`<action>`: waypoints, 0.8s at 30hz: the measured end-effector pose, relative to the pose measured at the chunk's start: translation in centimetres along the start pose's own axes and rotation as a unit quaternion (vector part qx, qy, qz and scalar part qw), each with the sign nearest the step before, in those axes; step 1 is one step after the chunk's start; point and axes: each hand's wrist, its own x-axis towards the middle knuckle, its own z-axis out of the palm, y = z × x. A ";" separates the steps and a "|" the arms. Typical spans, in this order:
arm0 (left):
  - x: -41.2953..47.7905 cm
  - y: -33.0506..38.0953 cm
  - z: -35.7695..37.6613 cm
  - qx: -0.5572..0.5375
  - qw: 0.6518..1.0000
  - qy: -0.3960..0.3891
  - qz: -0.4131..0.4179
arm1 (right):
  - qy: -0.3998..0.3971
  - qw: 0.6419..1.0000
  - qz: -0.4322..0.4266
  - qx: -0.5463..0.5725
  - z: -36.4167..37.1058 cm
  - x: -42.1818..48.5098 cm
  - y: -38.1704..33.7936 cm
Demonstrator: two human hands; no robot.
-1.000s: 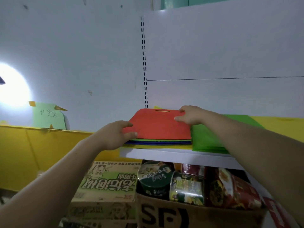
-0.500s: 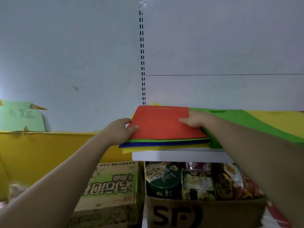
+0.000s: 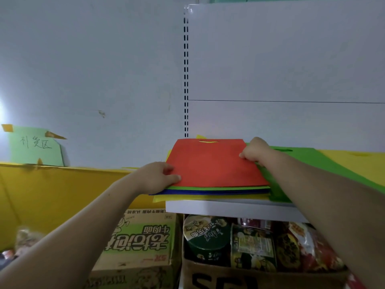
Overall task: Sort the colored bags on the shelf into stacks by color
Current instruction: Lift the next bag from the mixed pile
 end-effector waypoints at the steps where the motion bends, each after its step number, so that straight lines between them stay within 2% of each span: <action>1: 0.0 0.1 0.0 0.000 1.000 0.000 -0.001 | 0.007 1.000 0.003 0.000 0.0 0.0 0.1; 7: 0.0 0.3 0.0 -0.003 1.000 0.001 -0.007 | 0.041 0.999 -0.015 0.014 0.0 0.5 0.0; 11: 0.1 0.2 0.0 -0.034 0.999 0.013 -0.014 | 0.092 0.985 -0.056 0.132 0.1 0.6 0.0; 17: 0.0 -0.1 -0.1 -0.148 0.988 0.048 -0.018 | 0.088 0.911 -0.070 0.396 -1.2 -1.0 -0.3; 20: 0.1 -0.6 -0.2 -0.219 0.972 0.083 -0.020 | 0.098 0.872 -0.055 0.477 -2.6 -2.5 -0.2; 24: -0.8 -0.5 -0.5 -0.310 0.940 0.136 0.035 | 0.132 0.837 -0.038 0.530 -4.1 -5.2 0.3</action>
